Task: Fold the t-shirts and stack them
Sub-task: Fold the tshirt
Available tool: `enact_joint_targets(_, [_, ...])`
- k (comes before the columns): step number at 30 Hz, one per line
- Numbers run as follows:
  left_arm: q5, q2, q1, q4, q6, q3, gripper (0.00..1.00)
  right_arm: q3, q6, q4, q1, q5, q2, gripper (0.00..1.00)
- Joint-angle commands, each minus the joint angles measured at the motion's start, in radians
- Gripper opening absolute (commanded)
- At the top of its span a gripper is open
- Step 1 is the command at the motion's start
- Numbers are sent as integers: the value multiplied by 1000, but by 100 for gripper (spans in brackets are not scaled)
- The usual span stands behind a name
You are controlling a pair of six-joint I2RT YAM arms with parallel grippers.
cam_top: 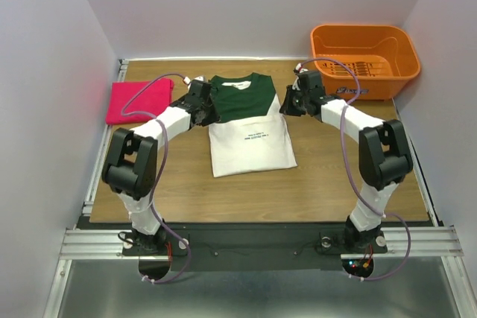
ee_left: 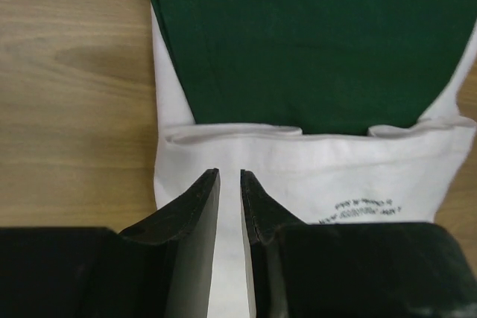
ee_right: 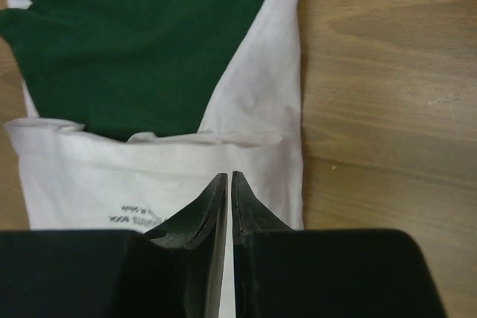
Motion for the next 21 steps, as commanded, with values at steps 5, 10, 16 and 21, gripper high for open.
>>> enact_joint_targets(5, [26,166,36,-10,52,79,30,78,-12,32,-33,-37,143,12])
enact_joint_targets(10, [20,171,84,-25,37,65,29,52,-17,33,-59,4,166,11])
enact_joint_targets(16, [20,53,82,-58,48,57,41,29,-38,27,-61,12,79,11])
enact_joint_targets(21, [-57,-146,30,-99,16,-33,63,-57,-12,-19,-59,12,-58,23])
